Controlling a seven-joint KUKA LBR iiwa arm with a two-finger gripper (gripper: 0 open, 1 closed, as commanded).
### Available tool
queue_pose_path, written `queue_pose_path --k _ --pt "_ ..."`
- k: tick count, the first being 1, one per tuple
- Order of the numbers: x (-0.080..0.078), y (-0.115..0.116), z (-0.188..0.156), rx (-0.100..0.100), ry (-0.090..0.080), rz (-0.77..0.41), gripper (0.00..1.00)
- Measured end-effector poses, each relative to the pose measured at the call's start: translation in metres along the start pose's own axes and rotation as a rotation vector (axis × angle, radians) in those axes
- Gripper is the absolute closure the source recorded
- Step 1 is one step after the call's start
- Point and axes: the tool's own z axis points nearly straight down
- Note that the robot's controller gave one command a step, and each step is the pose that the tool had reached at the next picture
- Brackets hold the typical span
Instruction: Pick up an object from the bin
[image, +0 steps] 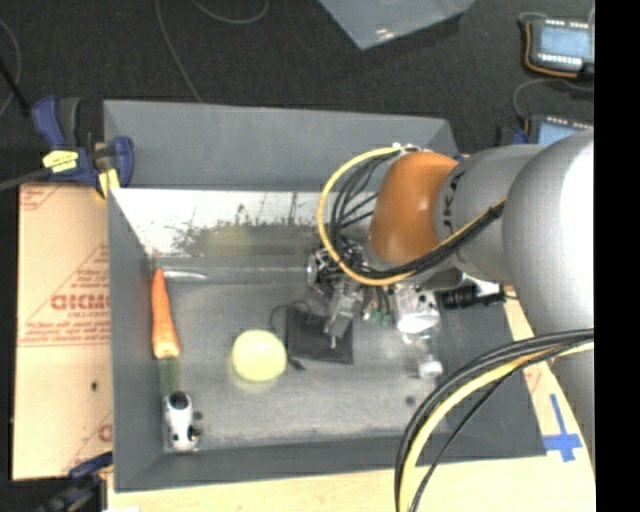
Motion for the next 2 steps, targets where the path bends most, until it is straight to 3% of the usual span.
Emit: queue_pose_path --k 2 --pt "0.0 0.0 0.0 0.0 0.0 -0.002 1.0"
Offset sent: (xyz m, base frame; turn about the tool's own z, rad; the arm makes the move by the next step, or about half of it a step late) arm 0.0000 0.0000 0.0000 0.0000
